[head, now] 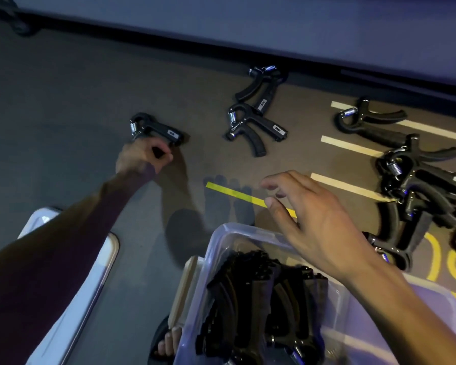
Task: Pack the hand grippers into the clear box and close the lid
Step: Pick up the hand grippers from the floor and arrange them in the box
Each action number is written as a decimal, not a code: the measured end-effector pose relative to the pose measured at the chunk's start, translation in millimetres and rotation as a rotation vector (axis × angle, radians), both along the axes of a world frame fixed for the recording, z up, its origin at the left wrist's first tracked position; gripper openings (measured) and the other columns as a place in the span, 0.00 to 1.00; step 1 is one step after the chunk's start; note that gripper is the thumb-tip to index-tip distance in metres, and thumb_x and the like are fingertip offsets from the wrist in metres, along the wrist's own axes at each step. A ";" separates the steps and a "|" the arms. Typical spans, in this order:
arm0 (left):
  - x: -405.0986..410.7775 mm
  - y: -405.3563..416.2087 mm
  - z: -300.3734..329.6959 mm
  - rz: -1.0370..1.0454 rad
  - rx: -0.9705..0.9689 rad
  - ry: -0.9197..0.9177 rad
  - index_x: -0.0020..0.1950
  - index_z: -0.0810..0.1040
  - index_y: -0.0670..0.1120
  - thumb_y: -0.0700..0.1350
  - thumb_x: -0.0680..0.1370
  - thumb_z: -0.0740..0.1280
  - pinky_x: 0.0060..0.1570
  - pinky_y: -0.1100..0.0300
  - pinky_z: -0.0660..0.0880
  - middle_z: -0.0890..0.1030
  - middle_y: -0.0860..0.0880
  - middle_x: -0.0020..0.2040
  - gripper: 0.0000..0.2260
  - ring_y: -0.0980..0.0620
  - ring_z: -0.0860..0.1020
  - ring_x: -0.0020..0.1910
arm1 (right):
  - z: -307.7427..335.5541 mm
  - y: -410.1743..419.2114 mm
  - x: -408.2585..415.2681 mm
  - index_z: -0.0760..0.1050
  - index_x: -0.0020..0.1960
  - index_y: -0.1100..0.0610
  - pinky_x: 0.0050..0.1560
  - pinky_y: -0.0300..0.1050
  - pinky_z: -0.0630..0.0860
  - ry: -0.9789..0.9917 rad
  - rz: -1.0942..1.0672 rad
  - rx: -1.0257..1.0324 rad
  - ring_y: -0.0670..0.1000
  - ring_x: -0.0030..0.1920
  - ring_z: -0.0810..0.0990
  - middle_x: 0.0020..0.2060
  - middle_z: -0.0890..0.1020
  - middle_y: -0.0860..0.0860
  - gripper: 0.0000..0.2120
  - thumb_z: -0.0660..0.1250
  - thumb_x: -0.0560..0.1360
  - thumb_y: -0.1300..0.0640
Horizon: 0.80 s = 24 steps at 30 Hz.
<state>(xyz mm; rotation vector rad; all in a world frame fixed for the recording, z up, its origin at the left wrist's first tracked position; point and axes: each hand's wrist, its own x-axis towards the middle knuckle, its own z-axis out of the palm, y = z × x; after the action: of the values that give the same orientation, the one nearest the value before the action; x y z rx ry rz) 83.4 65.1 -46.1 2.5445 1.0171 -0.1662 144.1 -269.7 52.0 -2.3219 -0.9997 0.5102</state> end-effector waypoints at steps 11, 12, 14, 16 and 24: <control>-74.2 -75.3 130.8 -0.002 -0.165 -0.705 0.52 0.83 0.56 0.47 0.82 0.66 0.36 0.67 0.70 0.83 0.62 0.36 0.07 0.66 0.78 0.35 | 33.7 -24.3 -55.6 0.73 0.65 0.51 0.56 0.46 0.76 -0.058 -0.201 0.256 0.44 0.55 0.77 0.54 0.75 0.41 0.12 0.62 0.81 0.53; -82.5 -90.4 149.1 -0.036 -0.146 -0.736 0.55 0.83 0.54 0.47 0.83 0.65 0.39 0.69 0.72 0.84 0.60 0.39 0.07 0.68 0.80 0.39 | 37.7 -26.3 -61.4 0.73 0.65 0.50 0.54 0.43 0.76 -0.051 -0.227 0.291 0.41 0.54 0.77 0.54 0.75 0.40 0.13 0.64 0.81 0.53; -96.8 -117.4 179.0 -0.109 -0.092 -0.762 0.59 0.82 0.52 0.48 0.84 0.64 0.43 0.69 0.72 0.84 0.55 0.45 0.09 0.64 0.82 0.45 | 48.5 -30.9 -70.3 0.72 0.68 0.51 0.54 0.37 0.75 -0.037 -0.290 0.373 0.40 0.55 0.77 0.56 0.75 0.42 0.16 0.65 0.80 0.53; -107.2 -139.3 197.9 -0.196 -0.116 -0.773 0.60 0.81 0.53 0.50 0.84 0.62 0.47 0.63 0.75 0.84 0.52 0.50 0.09 0.56 0.83 0.49 | 59.8 -35.7 -74.8 0.71 0.70 0.51 0.57 0.36 0.74 -0.023 -0.330 0.438 0.41 0.59 0.77 0.60 0.76 0.44 0.20 0.65 0.80 0.50; -116.8 -206.6 193.0 -0.403 -0.405 -0.700 0.56 0.79 0.56 0.49 0.86 0.57 0.46 0.59 0.77 0.81 0.56 0.44 0.10 0.54 0.82 0.43 | 83.9 -79.3 -83.3 0.79 0.51 0.60 0.43 0.55 0.79 0.419 -0.198 0.503 0.59 0.39 0.82 0.39 0.84 0.58 0.10 0.69 0.76 0.53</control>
<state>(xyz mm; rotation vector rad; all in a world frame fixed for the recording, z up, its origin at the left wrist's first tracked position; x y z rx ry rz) -33.4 -141.5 146.9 2.1354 0.1763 0.3553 60.8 -349.0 135.9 -1.7451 -0.6030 0.5591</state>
